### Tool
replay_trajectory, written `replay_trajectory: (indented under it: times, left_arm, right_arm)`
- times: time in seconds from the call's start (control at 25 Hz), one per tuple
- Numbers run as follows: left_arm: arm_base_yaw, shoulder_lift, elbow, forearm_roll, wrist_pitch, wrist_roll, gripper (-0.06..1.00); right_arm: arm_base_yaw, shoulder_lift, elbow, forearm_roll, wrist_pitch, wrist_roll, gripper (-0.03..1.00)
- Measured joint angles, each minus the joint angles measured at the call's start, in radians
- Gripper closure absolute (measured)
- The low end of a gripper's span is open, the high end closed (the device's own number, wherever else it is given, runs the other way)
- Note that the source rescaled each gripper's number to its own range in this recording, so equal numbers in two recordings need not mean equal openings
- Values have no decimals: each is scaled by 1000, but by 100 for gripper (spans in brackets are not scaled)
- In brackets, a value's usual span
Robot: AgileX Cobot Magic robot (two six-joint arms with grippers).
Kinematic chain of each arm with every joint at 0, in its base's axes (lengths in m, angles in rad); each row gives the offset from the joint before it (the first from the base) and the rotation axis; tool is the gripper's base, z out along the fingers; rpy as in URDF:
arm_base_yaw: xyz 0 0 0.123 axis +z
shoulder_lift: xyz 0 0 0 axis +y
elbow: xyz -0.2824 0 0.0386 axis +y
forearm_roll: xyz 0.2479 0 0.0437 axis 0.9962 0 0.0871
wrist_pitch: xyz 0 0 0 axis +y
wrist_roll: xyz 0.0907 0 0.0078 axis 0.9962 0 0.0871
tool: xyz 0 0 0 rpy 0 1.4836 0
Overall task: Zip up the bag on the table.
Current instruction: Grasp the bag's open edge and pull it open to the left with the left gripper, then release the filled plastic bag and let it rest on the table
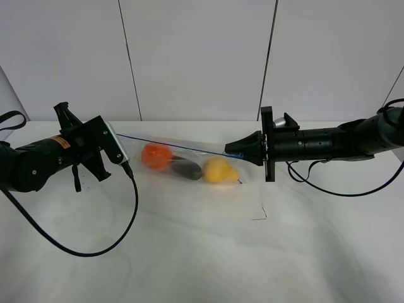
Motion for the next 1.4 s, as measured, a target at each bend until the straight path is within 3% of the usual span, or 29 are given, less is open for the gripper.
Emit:
replay_trajectory:
  times: [0.12,0.32,0.44,0.6,0.88,1.08,1.2,1.4]
  left_arm:
    - [9,0,1,-19,-15,-34,80]
    - [24,0,1,-54,-26,-86,21]
    - [24,0,1,-55,-26,-102,6]
    - [24,0,1,-68,-26,-123,2]
    - [54,0,-15,-352,-71,-273,3]
    - [60,0,-30,-393,-77,-331,3]
    - [62,0,-41,-390,-3,-424,3]
    - [103,0,-111,-387,252,-508,3]
  right_arm:
    - [0,0,0,-6,0,0,97]
    - [-2,0,0,-26,0,0,97]
    - [-2,0,0,-26,0,5,97]
    - [-2,0,0,-26,0,7,97]
    - [-2,0,0,-27,0,11,97]
    - [-2,0,0,-27,1,12,97]
    - [-2,0,0,-27,1,12,97]
    - [-2,0,0,-27,2,12,97]
